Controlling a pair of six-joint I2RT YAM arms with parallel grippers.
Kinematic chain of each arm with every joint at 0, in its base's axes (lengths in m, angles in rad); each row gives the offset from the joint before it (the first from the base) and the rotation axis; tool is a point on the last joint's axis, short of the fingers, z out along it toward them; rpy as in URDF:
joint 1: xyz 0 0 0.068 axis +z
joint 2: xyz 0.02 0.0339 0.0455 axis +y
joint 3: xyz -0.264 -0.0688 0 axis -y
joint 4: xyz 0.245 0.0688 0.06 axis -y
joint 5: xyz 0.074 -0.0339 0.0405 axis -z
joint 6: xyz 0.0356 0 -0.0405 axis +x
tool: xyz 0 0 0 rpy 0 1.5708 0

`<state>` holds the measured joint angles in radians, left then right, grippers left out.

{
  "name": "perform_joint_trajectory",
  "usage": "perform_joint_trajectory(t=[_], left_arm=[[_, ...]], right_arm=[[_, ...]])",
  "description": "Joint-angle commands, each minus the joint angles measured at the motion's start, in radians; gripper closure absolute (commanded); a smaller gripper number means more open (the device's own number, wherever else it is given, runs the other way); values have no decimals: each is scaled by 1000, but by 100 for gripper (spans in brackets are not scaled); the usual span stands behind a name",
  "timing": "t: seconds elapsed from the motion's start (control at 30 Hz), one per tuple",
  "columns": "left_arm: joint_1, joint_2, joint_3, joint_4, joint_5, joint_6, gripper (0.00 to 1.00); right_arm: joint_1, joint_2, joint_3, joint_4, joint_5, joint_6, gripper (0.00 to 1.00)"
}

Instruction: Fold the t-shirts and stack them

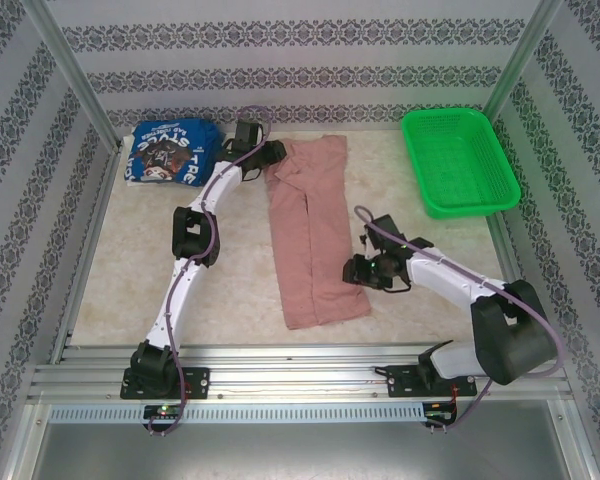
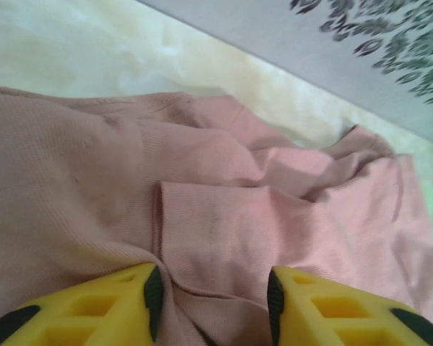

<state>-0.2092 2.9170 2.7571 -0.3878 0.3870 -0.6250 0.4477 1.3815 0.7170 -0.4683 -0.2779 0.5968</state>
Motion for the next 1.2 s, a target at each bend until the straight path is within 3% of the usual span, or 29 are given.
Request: perform_joint_trajectory(t=[0.0, 0.1, 0.27, 0.33, 0.4, 0.5, 0.8, 1.0, 1.17], left_arm=[[-6, 8, -1, 49, 83, -73, 40], [3, -81, -75, 146, 143, -110, 20], [17, -288, -222, 215, 217, -129, 0], [21, -396, -325, 205, 252, -114, 0], [23, -573, -555, 264, 241, -86, 0], [22, -832, -899, 328, 146, -9, 0], [-33, -1400, -1571, 180, -55, 139, 0], [-115, -1738, -1875, 48, -183, 133, 0], [-179, -1931, -2061, -15, -164, 48, 3]], right_arm=[[71, -24, -51, 21, 84, 90, 56], [112, -116, -82, 43, 116, 135, 56], [134, -197, -83, -26, 105, 149, 53], [149, -196, -111, -29, 116, 159, 53], [161, -193, -154, 10, 121, 186, 53], [180, -161, -176, 56, 138, 202, 54], [348, -60, -177, 195, 153, 314, 55], [457, -88, -149, 159, 214, 390, 55], [457, -222, -120, 1, 293, 364, 51]])
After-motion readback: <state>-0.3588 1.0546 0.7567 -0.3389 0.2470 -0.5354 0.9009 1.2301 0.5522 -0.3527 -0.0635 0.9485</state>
